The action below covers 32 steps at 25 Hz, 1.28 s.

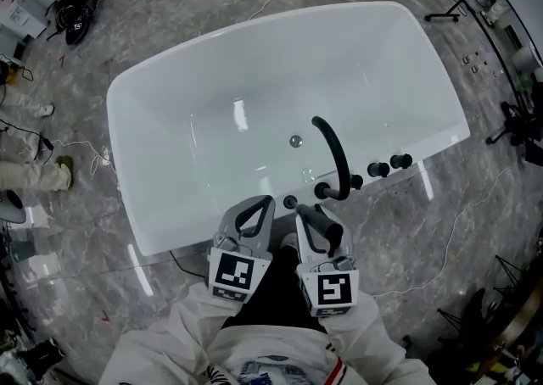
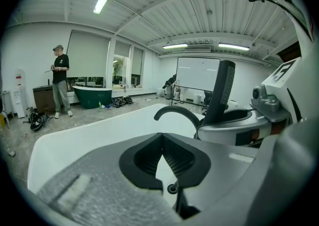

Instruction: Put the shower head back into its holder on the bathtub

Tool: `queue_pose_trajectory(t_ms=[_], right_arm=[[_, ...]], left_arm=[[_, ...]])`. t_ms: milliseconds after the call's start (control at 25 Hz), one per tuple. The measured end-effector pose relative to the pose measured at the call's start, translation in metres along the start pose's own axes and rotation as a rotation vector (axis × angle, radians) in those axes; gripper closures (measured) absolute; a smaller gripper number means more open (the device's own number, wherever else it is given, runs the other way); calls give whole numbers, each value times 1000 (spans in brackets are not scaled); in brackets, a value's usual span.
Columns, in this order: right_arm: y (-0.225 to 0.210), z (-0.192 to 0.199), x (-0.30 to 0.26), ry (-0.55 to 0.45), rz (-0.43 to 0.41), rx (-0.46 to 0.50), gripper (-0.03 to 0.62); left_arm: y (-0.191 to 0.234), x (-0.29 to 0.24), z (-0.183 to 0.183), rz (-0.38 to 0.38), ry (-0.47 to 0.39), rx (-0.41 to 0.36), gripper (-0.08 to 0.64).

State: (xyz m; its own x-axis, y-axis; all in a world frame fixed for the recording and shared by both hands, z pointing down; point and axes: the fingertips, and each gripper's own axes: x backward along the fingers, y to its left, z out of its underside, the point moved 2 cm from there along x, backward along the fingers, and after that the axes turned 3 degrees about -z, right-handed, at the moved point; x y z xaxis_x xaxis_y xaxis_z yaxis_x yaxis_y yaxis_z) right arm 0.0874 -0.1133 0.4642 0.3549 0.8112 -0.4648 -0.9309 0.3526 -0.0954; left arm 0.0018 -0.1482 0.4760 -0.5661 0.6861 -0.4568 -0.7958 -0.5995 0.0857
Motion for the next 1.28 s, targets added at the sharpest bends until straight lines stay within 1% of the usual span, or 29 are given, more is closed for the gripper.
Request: queue_pose_trajectory(t_ms=[200, 440, 600, 760, 960, 1120, 1280], right_arm=[[-3, 17, -4, 4, 12, 7, 454], [0, 24, -9, 9, 23, -27, 454], [-4, 38, -15, 16, 29, -24, 454], [-4, 50, -20, 18, 41, -52, 454], [-3, 67, -25, 30, 43, -32, 454], [-1, 73, -30, 35, 48, -50, 454], [-1, 82, -34, 54, 43, -43, 454]], left_arm=[[2, -6, 12, -1, 2, 3, 558], [4, -7, 25, -6, 7, 32, 558], [3, -14, 38, -5, 14, 44, 558], [2, -18, 53, -3, 20, 63, 558], [-1, -21, 72, 1, 27, 70, 558], [-2, -26, 86, -1, 43, 85, 558], [-4, -30, 94, 2, 49, 92, 558]])
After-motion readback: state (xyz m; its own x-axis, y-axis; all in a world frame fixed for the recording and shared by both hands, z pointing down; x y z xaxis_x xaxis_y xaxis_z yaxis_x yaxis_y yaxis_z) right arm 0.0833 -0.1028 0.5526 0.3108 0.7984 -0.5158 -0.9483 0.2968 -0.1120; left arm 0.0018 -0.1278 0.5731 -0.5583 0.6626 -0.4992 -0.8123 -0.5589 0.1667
